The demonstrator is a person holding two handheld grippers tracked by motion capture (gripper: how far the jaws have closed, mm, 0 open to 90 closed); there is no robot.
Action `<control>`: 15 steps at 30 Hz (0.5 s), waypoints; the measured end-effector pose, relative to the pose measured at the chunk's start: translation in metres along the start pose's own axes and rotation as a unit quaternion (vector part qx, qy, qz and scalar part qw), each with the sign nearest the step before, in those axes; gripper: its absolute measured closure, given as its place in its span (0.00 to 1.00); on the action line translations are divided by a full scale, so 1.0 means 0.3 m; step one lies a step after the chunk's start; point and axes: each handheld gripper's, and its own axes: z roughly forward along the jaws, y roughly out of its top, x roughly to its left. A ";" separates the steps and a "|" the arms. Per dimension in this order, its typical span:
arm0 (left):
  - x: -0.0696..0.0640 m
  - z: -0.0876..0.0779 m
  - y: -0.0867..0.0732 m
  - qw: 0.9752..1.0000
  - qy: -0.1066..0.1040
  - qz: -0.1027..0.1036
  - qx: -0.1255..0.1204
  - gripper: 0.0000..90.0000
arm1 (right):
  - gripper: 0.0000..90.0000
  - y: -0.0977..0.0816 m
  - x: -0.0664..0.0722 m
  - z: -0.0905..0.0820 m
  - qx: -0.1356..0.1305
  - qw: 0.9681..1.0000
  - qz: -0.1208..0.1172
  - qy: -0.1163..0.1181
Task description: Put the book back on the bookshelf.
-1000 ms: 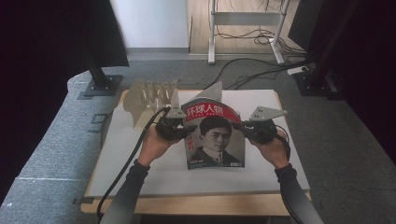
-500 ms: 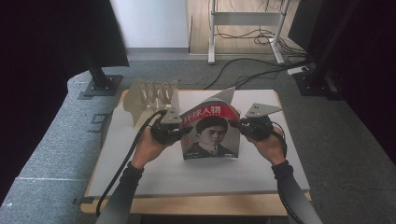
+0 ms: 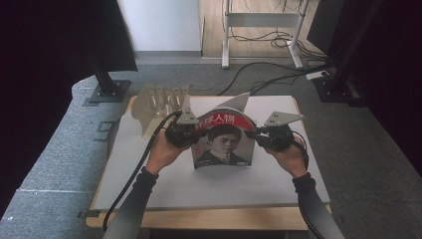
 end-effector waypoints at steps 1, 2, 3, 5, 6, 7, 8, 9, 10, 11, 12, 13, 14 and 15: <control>0.004 -0.001 0.000 1.000 -0.003 -0.002 0.000 0.94 | 0.81 -0.004 -0.003 0.000 0.001 1.000 0.001 -0.003; 0.006 -0.001 -0.001 1.000 -0.004 -0.002 0.000 0.95 | 0.78 -0.008 -0.006 -0.001 0.003 1.000 0.003 -0.006; 0.008 -0.001 -0.002 1.000 -0.005 -0.001 -0.001 0.96 | 0.76 -0.012 -0.009 -0.002 0.006 1.000 0.006 -0.006; 0.009 -0.001 -0.003 1.000 -0.004 0.000 -0.003 0.96 | 0.74 -0.017 -0.012 -0.002 0.007 1.000 0.007 -0.007; 0.012 0.000 -0.004 1.000 -0.004 0.001 -0.004 0.96 | 0.70 -0.023 -0.014 -0.003 0.009 1.000 0.007 -0.010; 0.013 0.000 -0.005 1.000 -0.005 0.001 -0.006 0.96 | 0.62 -0.036 -0.014 -0.004 0.017 1.000 0.010 -0.018; 0.018 0.002 -0.006 1.000 -0.002 0.000 -0.009 0.96 | 0.58 -0.045 -0.011 -0.004 0.021 0.999 0.012 -0.022; 0.020 0.003 -0.008 1.000 0.003 0.000 -0.011 0.96 | 0.55 -0.052 -0.009 -0.004 0.023 0.999 0.013 -0.024; 0.022 0.004 -0.009 1.000 0.007 0.000 -0.013 0.96 | 0.53 -0.062 -0.006 -0.004 0.025 0.999 0.017 -0.026; 0.025 0.004 -0.011 1.000 0.008 -0.002 -0.015 0.96 | 0.50 -0.073 -0.005 -0.004 0.027 0.999 0.020 -0.027; 0.025 0.004 -0.011 1.000 0.008 -0.002 -0.015 0.96 | 0.48 -0.085 -0.004 -0.004 0.029 0.999 0.023 -0.029; 0.028 0.004 -0.011 1.000 0.009 -0.005 -0.016 0.96 | 0.48 -0.085 -0.004 -0.004 0.029 0.999 0.023 -0.029; 0.034 -0.001 -0.013 1.000 0.007 -0.010 -0.018 0.96 | 0.43 -0.115 -0.006 -0.003 0.035 0.998 0.033 -0.029; 0.034 -0.001 -0.013 1.000 0.007 -0.010 -0.018 0.96 | 0.42 -0.130 -0.008 -0.003 0.035 0.998 0.038 -0.032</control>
